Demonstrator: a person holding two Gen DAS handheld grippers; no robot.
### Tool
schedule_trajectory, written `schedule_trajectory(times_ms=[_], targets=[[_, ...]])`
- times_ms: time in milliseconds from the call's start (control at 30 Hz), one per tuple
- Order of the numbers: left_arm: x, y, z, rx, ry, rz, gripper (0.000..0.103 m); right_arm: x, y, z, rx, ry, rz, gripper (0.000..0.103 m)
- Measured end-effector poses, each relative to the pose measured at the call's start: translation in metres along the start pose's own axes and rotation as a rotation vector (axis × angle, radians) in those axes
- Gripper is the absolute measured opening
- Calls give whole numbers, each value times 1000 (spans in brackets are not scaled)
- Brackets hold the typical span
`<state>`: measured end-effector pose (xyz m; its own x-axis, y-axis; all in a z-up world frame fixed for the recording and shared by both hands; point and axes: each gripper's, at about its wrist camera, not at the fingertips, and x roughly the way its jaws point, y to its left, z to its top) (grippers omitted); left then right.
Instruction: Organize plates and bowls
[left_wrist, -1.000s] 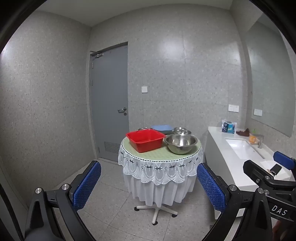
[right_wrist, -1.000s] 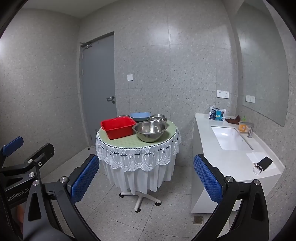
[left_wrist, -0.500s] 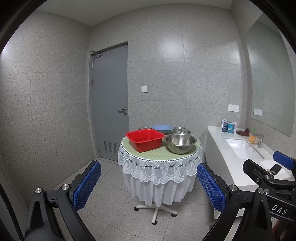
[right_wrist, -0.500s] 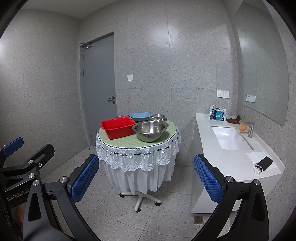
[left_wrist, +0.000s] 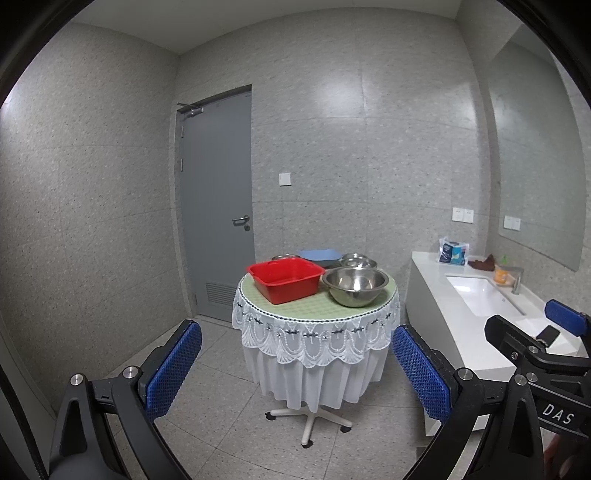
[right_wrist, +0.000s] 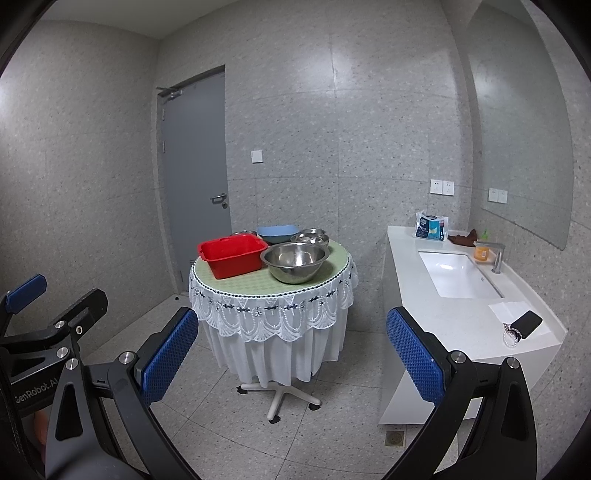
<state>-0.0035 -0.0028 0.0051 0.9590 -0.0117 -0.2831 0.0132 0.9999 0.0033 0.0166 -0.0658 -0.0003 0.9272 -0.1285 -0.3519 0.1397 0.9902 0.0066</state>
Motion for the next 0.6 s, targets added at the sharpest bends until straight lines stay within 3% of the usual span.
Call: schedule_trajectory(times_ms=[600], targets=[[2,-2,-2,6,4,-10,102,-1,-6,-3,10,8,-7,103]])
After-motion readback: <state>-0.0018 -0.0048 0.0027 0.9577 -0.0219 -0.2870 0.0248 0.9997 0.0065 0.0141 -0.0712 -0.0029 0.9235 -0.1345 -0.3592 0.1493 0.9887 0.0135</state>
